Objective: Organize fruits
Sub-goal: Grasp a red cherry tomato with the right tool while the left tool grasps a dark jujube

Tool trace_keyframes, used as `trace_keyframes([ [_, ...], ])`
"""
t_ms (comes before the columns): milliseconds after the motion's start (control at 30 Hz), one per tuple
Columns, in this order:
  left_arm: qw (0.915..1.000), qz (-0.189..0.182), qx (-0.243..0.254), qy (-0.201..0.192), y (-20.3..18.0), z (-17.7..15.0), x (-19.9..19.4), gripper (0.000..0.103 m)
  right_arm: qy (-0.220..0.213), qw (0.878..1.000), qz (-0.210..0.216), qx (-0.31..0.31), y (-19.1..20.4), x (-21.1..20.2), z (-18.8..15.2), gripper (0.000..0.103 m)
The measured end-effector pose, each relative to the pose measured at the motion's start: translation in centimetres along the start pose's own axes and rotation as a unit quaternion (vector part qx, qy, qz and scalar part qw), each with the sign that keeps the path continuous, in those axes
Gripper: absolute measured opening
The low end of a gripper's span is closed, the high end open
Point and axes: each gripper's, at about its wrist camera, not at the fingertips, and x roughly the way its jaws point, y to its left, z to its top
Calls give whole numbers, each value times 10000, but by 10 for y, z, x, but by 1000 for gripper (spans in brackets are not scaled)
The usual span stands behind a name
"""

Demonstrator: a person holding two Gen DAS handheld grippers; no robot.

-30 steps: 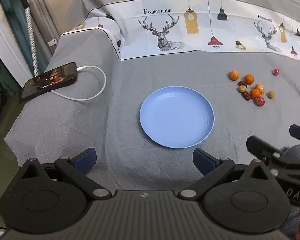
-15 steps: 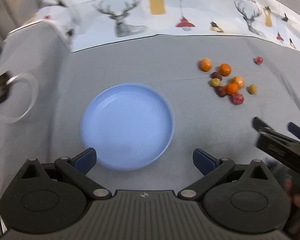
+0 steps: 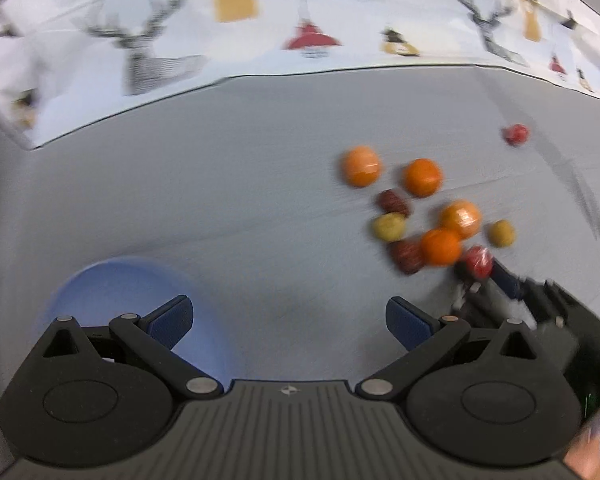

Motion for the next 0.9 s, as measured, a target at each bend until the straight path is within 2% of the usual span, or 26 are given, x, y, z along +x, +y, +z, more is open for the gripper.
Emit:
trace_keyframes([
  [67, 9997, -199, 104, 7, -16, 8, 21, 102, 49, 9999, -131, 92, -7, -2, -1, 29],
  [167, 9988, -461, 176, 58, -35, 16, 45, 99, 103, 9968, -585, 541, -31, 2, 0, 29],
  [233, 9984, -438, 323, 121, -46, 19, 59, 87, 96, 9948, -505, 883, -43, 2, 0, 30],
  [267, 9981, -414, 404, 196, -50, 19, 67, 76, 86, 9947, -562, 855, -43, 3, 0, 30],
  [300, 9976, -464, 443, 277, -52, 20, 73, 73, 82, 9949, -605, 803, -41, 5, 0, 30],
  [367, 9972, -578, 361, 304, -53, 22, 79, 72, 58, 9949, -644, 775, -39, 7, -1, 30],
  [500, 9956, -874, 309, 122, -52, 24, 83, 71, 33, 9945, -665, 808, -38, 6, -3, 31],
  [533, 9944, -988, 357, 107, -53, 25, 85, 71, 25, 9946, -690, 776, -37, 6, -2, 31],
  [600, 9937, -976, 553, 59, -58, 24, 89, 69, 3, 9946, -760, 700, -34, 8, -2, 32],
  [633, 9936, -932, 634, -7, -60, 23, 88, 64, -15, 9947, -796, 652, -31, 9, -2, 32],
  [667, 9934, -934, 671, -36, -61, 22, 87, 49, -28, 9947, -820, 616, -30, 9, -2, 32],
  [700, 9936, -907, 677, -55, -61, 22, 86, 26, -42, 9947, -835, 592, -29, 9, -2, 31],
  [733, 9930, -979, 661, -28, -61, 22, 86, 13, -54, 9948, -836, 588, -29, 8, -2, 31],
  [800, 9905, -1320, 381, 104, -51, 24, 82, 13, -94, 9945, -809, 655, -31, 7, -2, 30],
  [867, 9904, -1357, 246, -18, -41, 19, 68, 10, -255, 9929, -891, 743, -33, 1, -1, 30],
  [900, 9911, -1306, 258, -77, -38, 15, 60, 6, -375, 9916, -966, 768, -34, -2, -1, 30],
])
